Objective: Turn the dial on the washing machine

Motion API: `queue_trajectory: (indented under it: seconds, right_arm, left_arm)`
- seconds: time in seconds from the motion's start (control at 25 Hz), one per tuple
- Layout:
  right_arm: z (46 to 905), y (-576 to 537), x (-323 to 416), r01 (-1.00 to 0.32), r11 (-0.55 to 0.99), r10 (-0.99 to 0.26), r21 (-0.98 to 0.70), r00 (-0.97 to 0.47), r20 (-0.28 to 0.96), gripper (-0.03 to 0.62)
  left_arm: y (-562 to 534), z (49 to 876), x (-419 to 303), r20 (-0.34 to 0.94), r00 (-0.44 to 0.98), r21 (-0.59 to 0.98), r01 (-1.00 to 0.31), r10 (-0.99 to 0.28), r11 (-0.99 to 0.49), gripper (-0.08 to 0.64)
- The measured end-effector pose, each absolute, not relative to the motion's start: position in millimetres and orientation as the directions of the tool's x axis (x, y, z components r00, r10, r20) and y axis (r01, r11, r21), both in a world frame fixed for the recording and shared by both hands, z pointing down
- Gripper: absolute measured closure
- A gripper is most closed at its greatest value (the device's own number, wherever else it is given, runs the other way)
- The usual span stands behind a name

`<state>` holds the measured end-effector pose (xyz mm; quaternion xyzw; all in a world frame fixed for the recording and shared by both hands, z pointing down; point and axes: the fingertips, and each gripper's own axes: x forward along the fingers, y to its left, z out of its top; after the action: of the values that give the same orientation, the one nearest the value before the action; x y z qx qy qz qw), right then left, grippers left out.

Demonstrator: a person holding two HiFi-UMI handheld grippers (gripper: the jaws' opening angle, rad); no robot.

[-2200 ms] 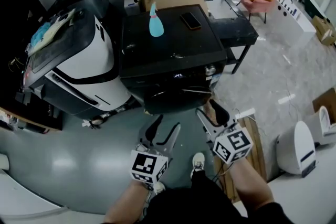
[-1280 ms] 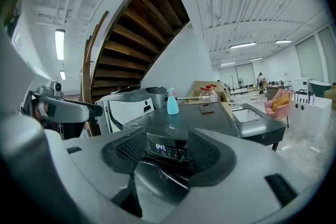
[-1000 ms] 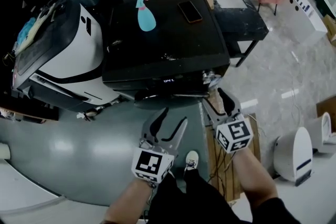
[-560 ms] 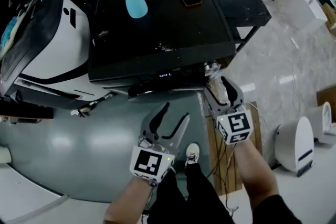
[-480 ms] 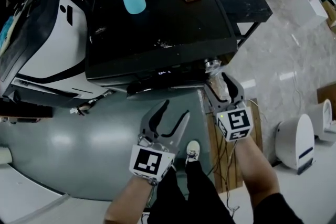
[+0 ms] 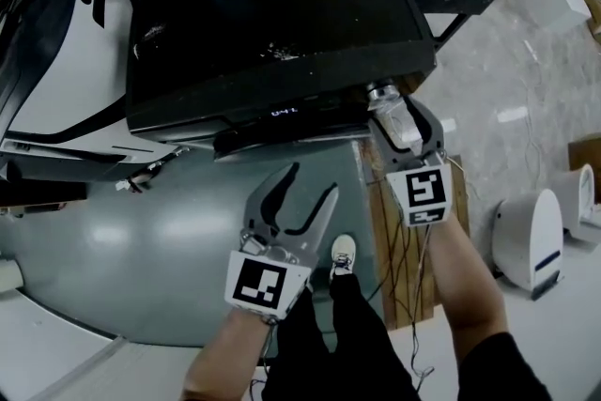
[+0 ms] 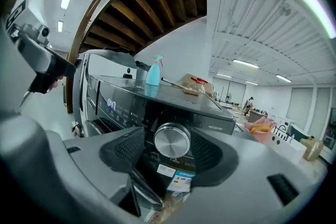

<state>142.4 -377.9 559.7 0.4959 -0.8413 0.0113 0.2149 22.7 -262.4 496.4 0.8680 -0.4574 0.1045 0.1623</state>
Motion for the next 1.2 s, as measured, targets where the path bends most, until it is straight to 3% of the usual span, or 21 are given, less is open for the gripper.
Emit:
queue_trajectory:
  seconds: [0.48,0.8,1.0,1.2]
  right_arm:
    - [584.1,-397.6,137.9,-0.789,0.523,-0.837,0.324,-0.403,0.37,0.318]
    - [581.9,-406.0,138.3,-0.819,0.481,-0.866,0.313,-0.388,0.317,0.327]
    - [584.5,-406.0,142.2,-0.869,0.464,-0.861,0.172,-0.397,0.319,0.328]
    - [588.4,-408.1,149.8,-0.897,0.42,-0.849,-0.137,-0.442,0.289,0.328]
  left_arm:
    - [-271.8,519.5,26.5,0.342,0.559,0.203,-0.829,-0.756,-0.521,0.344]
    - [-271.9,524.8,29.4,0.35,0.561,0.215,-0.827,-0.75,-0.519,0.343]
    - [-270.9,526.0,32.0,0.348,0.563,0.217,-0.826,-0.749,-0.52,0.342]
    - [-269.6,528.0,35.3,0.347,0.566,0.221,-0.824,-0.748,-0.521,0.342]
